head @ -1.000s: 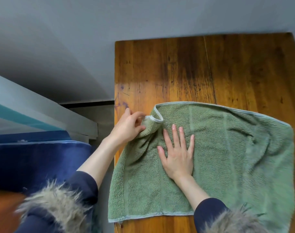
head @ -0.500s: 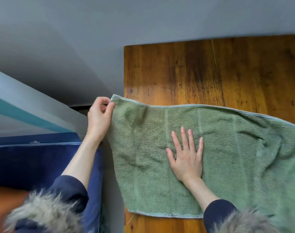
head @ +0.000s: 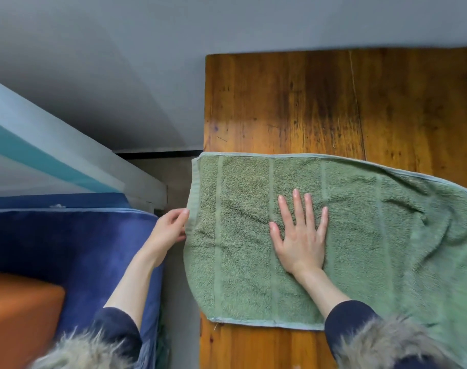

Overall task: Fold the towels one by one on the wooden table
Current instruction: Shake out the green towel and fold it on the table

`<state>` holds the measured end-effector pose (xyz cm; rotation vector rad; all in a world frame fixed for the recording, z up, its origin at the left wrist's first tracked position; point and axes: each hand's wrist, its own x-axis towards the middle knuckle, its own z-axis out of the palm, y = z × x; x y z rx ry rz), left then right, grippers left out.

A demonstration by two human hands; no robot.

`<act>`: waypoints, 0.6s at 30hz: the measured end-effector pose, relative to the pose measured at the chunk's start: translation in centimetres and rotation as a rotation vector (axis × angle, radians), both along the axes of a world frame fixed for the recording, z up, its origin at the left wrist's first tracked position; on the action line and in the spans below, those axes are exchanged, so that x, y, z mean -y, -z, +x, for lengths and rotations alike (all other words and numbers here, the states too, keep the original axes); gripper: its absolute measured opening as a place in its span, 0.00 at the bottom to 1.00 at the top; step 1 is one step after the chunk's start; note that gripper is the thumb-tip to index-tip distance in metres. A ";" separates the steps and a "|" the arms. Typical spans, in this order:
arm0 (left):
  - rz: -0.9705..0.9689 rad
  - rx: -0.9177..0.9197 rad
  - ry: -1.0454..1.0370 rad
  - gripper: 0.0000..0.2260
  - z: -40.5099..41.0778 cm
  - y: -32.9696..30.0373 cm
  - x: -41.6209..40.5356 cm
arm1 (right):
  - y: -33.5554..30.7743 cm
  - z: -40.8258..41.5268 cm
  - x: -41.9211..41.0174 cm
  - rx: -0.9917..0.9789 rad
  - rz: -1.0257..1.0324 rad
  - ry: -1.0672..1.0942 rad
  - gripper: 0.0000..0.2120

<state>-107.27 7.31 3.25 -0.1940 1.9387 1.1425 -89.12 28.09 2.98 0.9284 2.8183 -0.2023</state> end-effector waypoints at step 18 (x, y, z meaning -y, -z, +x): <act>-0.011 0.041 0.117 0.07 6.3 -4.9 8.2 | -0.4 -0.1 -0.1 0.056 0.002 -0.010 0.28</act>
